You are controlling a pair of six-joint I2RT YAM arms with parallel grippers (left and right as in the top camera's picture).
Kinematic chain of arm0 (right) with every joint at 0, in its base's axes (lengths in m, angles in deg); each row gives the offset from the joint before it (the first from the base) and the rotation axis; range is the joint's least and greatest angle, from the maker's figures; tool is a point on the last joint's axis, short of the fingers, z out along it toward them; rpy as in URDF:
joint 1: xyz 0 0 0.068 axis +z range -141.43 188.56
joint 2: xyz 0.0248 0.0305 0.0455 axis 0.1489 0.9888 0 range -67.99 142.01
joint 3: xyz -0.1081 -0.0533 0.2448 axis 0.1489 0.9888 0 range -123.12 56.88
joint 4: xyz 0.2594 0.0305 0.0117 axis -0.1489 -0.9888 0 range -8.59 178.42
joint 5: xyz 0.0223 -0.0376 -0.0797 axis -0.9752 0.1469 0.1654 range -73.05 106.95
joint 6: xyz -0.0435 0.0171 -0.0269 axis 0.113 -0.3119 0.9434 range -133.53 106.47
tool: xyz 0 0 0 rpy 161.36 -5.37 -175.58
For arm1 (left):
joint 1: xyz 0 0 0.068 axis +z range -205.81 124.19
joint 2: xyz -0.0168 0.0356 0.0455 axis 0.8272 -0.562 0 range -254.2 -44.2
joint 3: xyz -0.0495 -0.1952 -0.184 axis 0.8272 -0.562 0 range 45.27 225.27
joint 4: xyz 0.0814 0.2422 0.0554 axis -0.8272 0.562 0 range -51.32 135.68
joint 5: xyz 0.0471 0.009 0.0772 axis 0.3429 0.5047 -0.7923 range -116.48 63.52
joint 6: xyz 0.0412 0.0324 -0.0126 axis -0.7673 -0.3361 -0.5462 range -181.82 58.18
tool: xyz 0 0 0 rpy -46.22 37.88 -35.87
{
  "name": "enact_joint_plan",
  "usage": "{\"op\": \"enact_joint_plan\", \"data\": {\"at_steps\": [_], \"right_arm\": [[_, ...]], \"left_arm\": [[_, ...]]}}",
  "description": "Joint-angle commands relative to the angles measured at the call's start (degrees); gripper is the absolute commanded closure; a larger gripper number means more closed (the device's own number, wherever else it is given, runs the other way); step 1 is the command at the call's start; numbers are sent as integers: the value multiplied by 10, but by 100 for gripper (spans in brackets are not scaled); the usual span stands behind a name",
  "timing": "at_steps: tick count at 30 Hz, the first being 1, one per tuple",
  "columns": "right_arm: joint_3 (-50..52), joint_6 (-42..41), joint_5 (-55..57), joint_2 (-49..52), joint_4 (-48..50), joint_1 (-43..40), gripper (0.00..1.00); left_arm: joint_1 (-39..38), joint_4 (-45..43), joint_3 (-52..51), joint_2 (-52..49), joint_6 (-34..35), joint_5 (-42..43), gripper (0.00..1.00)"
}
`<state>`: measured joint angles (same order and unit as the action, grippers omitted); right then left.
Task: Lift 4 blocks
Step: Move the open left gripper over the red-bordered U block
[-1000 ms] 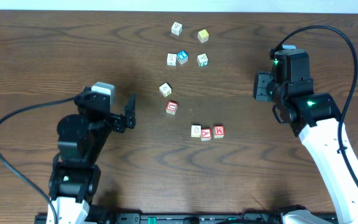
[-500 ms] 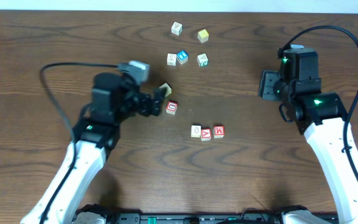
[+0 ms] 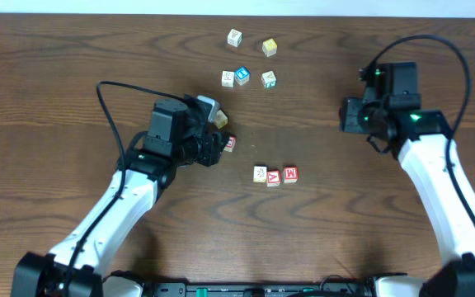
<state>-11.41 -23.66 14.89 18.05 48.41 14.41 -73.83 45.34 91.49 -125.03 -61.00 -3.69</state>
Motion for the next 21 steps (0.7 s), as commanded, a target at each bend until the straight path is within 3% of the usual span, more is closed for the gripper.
{"op": "enact_joint_plan", "data": {"at_steps": [1, 8, 21], "right_arm": [[1, -1, -15, 17, -1, 3, 48], [1, 0, -12, 19, 11, 3, 44], [1, 8, -8, 19, 19, 3, 43]], "left_arm": [[0, -1, 10, -27, -10, -16, 54], [-7, -30, 11, -90, -10, -16, 34], [-48, -76, 13, -118, -10, -108, 33]]}}
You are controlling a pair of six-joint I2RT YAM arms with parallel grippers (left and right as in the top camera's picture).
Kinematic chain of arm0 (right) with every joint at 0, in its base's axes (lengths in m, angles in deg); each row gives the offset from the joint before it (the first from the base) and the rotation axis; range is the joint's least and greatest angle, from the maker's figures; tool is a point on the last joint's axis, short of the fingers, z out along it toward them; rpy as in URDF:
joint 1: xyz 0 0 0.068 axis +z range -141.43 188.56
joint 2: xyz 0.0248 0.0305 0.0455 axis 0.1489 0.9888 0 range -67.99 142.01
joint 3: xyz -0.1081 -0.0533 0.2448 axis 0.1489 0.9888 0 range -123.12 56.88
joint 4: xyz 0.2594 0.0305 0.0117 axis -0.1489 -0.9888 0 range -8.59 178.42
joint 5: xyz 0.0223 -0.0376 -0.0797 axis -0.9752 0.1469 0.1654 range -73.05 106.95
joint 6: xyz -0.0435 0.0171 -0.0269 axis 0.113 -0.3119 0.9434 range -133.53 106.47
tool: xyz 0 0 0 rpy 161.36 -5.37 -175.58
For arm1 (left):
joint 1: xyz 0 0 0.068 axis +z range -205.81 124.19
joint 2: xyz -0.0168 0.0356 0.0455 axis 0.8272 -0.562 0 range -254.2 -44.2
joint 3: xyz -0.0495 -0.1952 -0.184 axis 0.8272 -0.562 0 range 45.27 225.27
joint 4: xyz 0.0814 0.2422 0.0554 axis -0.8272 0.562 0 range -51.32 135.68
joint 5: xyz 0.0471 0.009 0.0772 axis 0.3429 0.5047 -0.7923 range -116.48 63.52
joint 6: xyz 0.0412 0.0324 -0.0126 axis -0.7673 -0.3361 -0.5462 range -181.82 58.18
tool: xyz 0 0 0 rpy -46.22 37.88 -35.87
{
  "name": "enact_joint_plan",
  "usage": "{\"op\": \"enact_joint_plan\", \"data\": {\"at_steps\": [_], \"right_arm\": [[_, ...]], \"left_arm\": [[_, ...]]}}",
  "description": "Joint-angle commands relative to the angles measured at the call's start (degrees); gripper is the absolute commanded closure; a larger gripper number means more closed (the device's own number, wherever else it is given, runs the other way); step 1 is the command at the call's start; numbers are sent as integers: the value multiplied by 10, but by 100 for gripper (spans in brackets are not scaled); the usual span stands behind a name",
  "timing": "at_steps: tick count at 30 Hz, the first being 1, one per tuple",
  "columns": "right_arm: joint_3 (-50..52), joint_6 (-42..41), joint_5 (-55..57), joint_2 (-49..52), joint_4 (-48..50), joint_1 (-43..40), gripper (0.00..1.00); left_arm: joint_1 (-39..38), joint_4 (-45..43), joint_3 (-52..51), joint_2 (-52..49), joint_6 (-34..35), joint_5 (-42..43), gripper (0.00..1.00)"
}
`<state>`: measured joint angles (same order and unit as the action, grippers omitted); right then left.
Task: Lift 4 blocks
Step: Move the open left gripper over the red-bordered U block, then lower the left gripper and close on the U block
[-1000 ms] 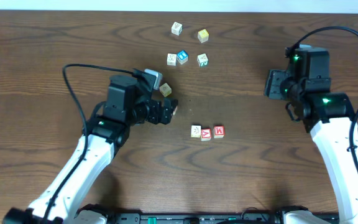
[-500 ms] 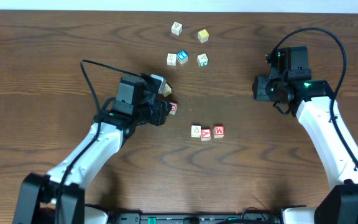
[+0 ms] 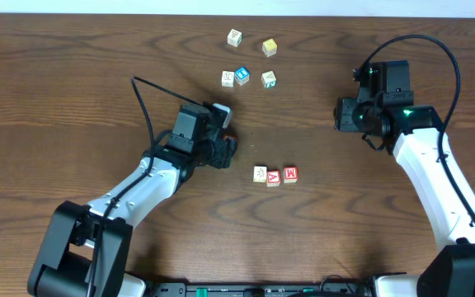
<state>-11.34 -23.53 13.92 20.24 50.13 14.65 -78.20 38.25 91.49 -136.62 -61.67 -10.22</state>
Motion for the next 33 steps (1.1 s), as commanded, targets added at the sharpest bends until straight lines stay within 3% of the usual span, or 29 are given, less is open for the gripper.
{"op": "enact_joint_plan", "data": {"at_steps": [1, 14, 28, 30, 33], "right_arm": [[0, 7, 2, -2, 2, 1, 43], [0, 7, 2, -2, 4, 1, 43], [0, 9, 16, -2, 4, 1, 44], [0, 9, 16, -2, 4, 1, 44], [0, 9, 16, -2, 4, 1, 44]], "left_arm": [[-5, -6, 13, -2, -6, -51, 33], [-6, 1, 68, -76, -21, -61, 33], [-27, 57, 70, -80, -55, -69, 36], [-27, 57, 70, -80, -55, -70, 41], [-27, 57, 70, -81, -55, -96, 57]]}}
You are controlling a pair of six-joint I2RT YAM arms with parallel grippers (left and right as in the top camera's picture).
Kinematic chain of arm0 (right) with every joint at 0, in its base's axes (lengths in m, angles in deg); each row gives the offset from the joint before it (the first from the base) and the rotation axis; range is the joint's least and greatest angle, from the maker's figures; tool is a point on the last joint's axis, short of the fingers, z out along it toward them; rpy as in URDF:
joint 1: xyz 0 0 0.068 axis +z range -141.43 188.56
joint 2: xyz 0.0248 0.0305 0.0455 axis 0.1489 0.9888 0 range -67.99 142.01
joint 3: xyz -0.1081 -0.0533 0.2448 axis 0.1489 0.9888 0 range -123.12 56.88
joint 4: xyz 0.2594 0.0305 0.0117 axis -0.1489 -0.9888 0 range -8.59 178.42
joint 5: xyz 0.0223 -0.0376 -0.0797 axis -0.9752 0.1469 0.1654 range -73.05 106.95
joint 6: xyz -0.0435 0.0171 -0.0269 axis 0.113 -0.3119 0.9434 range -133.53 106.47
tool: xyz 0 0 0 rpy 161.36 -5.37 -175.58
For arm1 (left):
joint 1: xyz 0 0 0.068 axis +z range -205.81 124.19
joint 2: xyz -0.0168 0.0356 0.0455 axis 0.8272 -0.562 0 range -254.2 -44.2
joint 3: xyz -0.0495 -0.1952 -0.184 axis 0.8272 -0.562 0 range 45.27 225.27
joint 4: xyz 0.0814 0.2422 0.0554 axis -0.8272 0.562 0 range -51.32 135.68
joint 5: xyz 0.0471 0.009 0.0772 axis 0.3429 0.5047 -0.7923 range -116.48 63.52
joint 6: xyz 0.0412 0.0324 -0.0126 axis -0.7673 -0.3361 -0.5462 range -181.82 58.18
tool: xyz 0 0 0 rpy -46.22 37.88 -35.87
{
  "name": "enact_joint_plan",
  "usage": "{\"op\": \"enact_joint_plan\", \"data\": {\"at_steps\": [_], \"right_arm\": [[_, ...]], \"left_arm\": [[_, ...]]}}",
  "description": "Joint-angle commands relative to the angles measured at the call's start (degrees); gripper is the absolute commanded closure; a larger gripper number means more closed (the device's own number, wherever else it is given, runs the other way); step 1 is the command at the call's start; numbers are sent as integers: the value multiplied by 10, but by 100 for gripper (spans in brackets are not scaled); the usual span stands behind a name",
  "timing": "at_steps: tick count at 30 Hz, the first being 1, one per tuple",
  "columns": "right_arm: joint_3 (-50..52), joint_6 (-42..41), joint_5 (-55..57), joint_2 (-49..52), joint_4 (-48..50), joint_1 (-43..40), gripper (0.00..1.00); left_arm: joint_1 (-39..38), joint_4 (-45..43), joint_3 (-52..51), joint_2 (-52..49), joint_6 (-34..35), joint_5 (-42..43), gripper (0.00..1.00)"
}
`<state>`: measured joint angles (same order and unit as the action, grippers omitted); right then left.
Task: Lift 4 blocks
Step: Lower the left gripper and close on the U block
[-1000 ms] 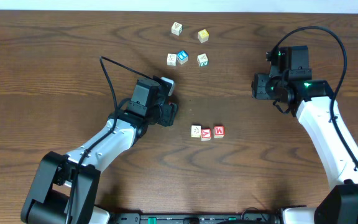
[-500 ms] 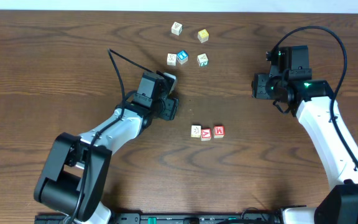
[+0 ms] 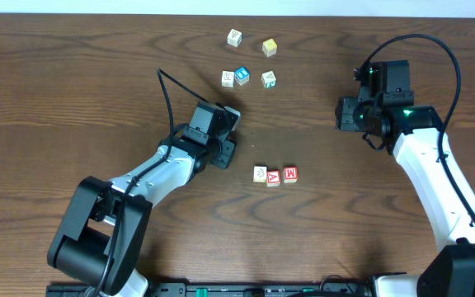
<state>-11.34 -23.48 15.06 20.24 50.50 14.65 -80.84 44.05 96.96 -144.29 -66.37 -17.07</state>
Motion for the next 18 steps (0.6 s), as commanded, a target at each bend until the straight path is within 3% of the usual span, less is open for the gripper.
{"op": "enact_joint_plan", "data": {"at_steps": [1, 12, 18], "right_arm": [[0, 8, 5, -2, 0, 1, 44], [0, 8, 5, -2, 0, 1, 44], [0, 8, 5, -2, 0, 1, 44]], "left_arm": [[-1, 0, 15, -4, -8, -29, 58], [-1, -3, 15, -4, 0, -29, 53], [-1, -16, 15, -4, 7, -29, 72]]}}
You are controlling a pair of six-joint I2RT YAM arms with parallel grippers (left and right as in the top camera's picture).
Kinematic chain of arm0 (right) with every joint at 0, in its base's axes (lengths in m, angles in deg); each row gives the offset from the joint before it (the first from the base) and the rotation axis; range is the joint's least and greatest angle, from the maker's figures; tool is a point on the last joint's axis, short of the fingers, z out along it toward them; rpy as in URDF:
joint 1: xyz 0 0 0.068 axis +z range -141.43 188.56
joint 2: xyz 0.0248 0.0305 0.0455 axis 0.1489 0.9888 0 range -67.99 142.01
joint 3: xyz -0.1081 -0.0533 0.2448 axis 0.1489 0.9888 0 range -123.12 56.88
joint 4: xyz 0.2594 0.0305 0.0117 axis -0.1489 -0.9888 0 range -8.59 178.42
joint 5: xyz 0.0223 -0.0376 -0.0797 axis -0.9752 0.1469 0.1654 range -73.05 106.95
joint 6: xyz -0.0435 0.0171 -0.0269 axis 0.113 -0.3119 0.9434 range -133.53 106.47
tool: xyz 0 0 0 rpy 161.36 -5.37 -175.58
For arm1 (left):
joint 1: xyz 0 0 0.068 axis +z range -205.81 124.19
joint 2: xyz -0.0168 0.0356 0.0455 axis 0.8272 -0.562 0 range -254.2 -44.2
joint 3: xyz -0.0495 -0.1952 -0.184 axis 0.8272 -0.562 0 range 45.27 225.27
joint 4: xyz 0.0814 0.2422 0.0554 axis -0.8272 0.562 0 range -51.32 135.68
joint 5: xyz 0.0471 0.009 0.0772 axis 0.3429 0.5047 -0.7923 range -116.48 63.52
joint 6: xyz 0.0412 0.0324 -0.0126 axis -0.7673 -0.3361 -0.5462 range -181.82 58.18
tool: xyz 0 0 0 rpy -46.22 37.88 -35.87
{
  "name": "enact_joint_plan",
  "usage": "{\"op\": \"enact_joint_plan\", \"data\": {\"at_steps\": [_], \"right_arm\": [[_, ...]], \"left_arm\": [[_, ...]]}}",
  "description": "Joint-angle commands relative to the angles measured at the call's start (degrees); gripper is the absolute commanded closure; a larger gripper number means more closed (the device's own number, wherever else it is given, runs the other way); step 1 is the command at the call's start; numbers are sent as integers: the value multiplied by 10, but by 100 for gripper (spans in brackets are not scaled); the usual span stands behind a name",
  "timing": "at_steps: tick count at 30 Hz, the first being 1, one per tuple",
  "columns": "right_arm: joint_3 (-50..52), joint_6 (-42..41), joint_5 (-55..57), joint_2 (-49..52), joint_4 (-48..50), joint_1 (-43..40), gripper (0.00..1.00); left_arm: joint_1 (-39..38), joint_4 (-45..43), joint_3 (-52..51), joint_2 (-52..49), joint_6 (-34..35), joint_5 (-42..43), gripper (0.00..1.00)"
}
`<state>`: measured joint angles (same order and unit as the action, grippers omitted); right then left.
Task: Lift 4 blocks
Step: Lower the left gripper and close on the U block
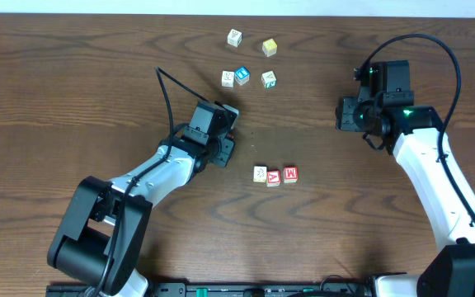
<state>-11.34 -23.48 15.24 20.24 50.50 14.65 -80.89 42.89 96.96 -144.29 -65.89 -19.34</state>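
Observation:
My left gripper [230,145] is low over the table, just left of centre. Its head covers the spot beneath it, so no block shows between its fingers and I cannot tell if they are open or shut. A row of three blocks lies to its lower right: a white one [260,173], a red A block [274,177] and a red M block [290,173]. My right gripper [341,115] hovers at the right, pointing left and away from all blocks. Its jaws are too small to read.
Several more blocks sit at the back: a white one [234,37], a yellow one [269,47], and a trio made of a white [228,78], a blue [242,75] and a green-marked block [268,78]. The left arm's cable [166,91] arcs over the table.
At first my left gripper was left of centre, with a tan block at its fingertips and a red-and-white block just to its lower right. Later its head had moved right and covered both. It then sat slightly farther right and has stayed. The right arm shifted a little left early on.

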Motion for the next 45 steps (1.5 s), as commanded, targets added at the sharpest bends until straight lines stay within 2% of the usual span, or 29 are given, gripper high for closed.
{"op": "enact_joint_plan", "data": {"at_steps": [1, 5, 26, 30, 45], "right_arm": [[0, 8, 3, -2, 0, 1, 44], [0, 8, 4, -2, 0, 1, 44], [9, 8, 4, 0, 11, 1, 44], [10, 8, 4, 3, 11, 1, 44], [12, 8, 8, 11, 12, 1, 44]], "left_arm": [[0, -7, 15, -4, 2, -6, 75], [0, -8, 15, -4, 3, -6, 81], [-19, 41, 15, -1, 18, -6, 81], [-39, 46, 15, 6, 40, -37, 81], [-63, 82, 15, 79, 62, -73, 85]]}}
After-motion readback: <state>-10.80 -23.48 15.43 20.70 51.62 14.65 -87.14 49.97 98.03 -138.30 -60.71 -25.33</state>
